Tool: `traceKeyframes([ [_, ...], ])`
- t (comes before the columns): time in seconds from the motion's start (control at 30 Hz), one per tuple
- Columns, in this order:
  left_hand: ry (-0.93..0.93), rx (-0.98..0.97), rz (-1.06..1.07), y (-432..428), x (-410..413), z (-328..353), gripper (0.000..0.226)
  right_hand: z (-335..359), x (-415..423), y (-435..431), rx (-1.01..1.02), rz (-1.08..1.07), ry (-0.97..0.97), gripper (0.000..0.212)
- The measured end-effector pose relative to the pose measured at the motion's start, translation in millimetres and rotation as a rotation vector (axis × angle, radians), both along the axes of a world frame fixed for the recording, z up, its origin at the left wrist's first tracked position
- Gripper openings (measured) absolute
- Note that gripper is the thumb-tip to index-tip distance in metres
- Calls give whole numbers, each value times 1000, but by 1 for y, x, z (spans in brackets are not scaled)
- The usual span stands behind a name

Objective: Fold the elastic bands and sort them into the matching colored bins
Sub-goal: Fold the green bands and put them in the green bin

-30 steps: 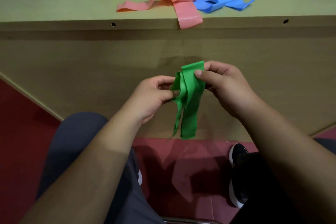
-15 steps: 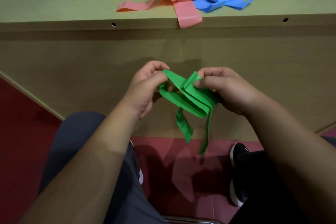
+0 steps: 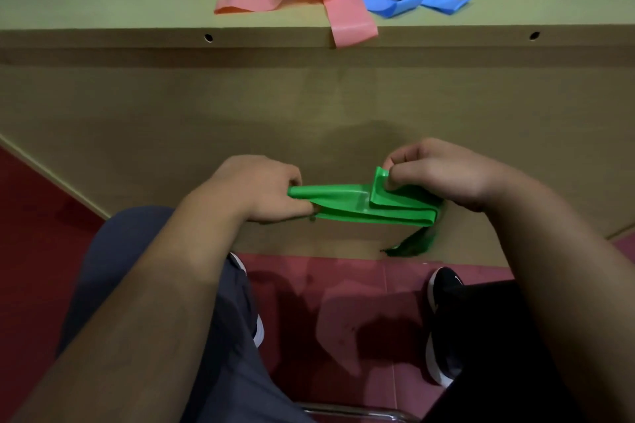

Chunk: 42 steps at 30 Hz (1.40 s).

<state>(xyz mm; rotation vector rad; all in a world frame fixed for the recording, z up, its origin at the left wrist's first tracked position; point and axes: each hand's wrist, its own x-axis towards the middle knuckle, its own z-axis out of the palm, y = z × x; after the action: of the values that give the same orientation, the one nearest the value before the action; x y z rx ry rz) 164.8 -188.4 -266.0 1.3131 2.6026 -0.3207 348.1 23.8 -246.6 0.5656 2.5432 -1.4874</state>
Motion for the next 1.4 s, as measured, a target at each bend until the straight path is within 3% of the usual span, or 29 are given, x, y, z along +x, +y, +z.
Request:
traceKeyframes([
  [0.13,-200,-184,368,3,2,-16,122,-5,-1,0,158,39,-136,16],
  [0.23,-244,-222,410,4,5,-25,131,-9,-5,-3,193,54,-174,18],
  [0.37,-267,-34,262,7,3,-27,110,-8,-7,-8,39,57,-127,30],
  [0.47,-356,145,219,9,3,-21,81,-10,-6,-7,-142,48,-33,14],
  [0.57,-489,363,226,6,0,-19,57,-11,-8,-9,-319,26,74,16],
  [0.67,-661,541,226,1,-2,-21,48,-14,-11,-9,-492,-48,160,24],
  [0.73,-772,654,192,-1,0,-19,47,-16,-13,-10,-569,-62,224,19],
  [0.87,-934,790,124,-5,10,-10,44,-22,-19,-8,-615,-109,288,16],
  [1.1,-899,1006,258,6,26,-7,9,-23,-20,-14,-581,-146,328,14],
  [1.4,-671,1030,318,10,23,-11,7,-25,-22,-23,-532,-138,263,9],
])
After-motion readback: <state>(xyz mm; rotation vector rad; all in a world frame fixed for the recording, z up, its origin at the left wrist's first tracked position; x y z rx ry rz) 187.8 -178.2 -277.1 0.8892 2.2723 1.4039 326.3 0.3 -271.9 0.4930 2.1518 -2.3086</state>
